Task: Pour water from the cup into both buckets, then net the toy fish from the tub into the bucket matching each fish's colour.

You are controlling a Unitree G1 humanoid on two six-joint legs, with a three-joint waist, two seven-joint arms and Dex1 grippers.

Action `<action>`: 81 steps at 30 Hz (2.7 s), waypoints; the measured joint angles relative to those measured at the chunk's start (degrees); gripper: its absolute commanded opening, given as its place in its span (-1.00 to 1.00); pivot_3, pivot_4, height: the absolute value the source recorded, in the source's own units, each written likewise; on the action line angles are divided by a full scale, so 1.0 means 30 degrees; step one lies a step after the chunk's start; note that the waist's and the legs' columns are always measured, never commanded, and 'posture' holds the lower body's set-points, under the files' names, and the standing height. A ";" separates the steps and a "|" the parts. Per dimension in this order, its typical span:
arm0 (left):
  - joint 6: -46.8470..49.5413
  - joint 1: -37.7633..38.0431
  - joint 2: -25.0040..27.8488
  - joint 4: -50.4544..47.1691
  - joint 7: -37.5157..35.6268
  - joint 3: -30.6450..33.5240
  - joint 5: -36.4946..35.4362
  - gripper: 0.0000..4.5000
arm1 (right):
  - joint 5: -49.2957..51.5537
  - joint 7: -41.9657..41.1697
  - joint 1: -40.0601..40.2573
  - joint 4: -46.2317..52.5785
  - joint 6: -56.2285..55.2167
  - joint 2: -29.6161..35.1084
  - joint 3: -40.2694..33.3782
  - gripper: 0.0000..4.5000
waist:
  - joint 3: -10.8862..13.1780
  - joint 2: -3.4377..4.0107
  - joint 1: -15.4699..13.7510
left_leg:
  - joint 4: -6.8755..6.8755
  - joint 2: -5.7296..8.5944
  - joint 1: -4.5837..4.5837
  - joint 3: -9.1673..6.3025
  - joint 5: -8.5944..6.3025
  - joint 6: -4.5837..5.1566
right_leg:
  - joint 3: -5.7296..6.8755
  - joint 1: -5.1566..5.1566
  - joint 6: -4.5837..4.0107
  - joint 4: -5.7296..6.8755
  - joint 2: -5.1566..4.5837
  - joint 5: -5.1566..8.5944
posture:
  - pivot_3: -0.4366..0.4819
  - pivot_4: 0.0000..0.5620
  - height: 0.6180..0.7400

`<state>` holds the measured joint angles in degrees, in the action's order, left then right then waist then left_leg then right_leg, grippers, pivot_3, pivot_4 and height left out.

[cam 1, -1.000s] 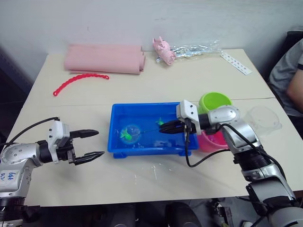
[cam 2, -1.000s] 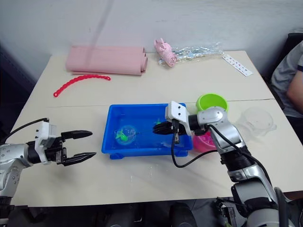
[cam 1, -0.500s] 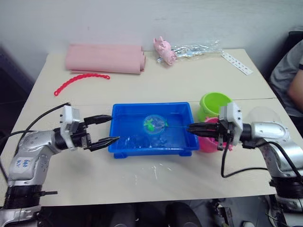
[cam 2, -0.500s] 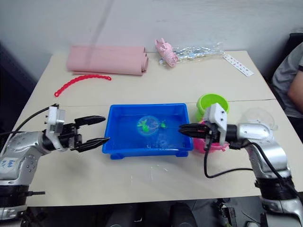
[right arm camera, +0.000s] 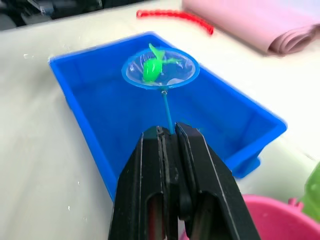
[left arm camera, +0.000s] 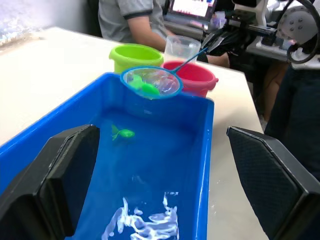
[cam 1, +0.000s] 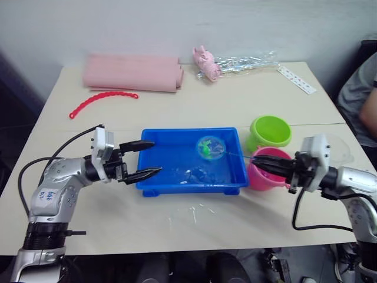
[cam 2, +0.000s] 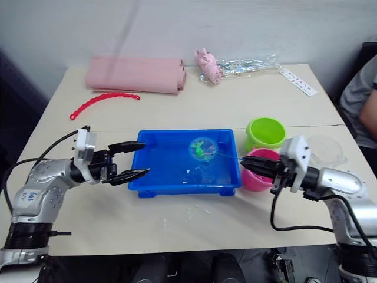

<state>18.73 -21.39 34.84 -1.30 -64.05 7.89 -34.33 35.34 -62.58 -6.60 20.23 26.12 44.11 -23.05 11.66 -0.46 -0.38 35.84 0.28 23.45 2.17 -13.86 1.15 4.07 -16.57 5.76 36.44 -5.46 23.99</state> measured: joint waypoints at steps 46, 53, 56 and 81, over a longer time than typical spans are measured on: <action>-0.1393 -0.2528 -0.2847 0.1640 0.0986 -0.1157 0.0986 0.98 | -2.2325 1.3425 0.3492 -0.8414 -2.1607 0.6921 -0.0717 -1.00 | 0.0002 -0.0005 -0.0310 | 0.0045 0.0001 0.0000 0.0021 0.0013 0.0003 | -0.0002 0.0016 0.0001 0.0006 0.0012 0.0000 | -0.05 -0.47 1.00; -0.1534 -0.2538 -0.2869 0.2150 0.0833 -0.1160 0.1015 0.98 | -2.4254 1.6029 0.3936 -0.8494 -2.3062 0.7595 -0.0779 -1.00 | 0.0002 -0.0004 -0.0239 | 0.0045 0.0000 -0.0005 0.0027 0.0016 0.0001 | -0.0012 0.0014 0.0001 0.0011 0.0014 0.0000 | -0.05 -0.47 1.00; -0.1663 -0.2690 -0.2995 0.2203 0.0807 -0.1177 0.1033 0.98 | -2.4772 1.6933 0.3993 -0.8498 -2.3310 0.7616 -0.0887 -1.00 | 0.0002 -0.0004 -0.0237 | 0.0041 0.0000 -0.0004 0.0025 0.0017 0.0000 | -0.0008 0.0014 0.0001 0.0012 0.0016 0.0000 | -0.05 -0.47 1.00; -0.2575 -0.1699 -0.0391 0.3034 -0.1471 -0.0628 0.1276 0.98 | -0.5900 0.2818 -0.1600 -0.0832 -0.7447 1.0868 0.5818 -1.00 | 0.0006 -0.0008 0.0053 | 0.0063 -0.0006 0.0012 -0.0017 0.0010 0.0023 | 0.0019 0.0022 0.0001 0.0004 -0.0007 0.0000 | -0.05 -0.47 1.00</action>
<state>11.00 -26.49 33.67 7.80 -68.47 6.00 -30.50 17.64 -54.13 -11.40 17.73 3.78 76.72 -5.59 11.68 -0.49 -0.22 36.02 0.27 23.48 2.12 -13.83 1.22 4.13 -16.51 5.76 36.45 -5.48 23.99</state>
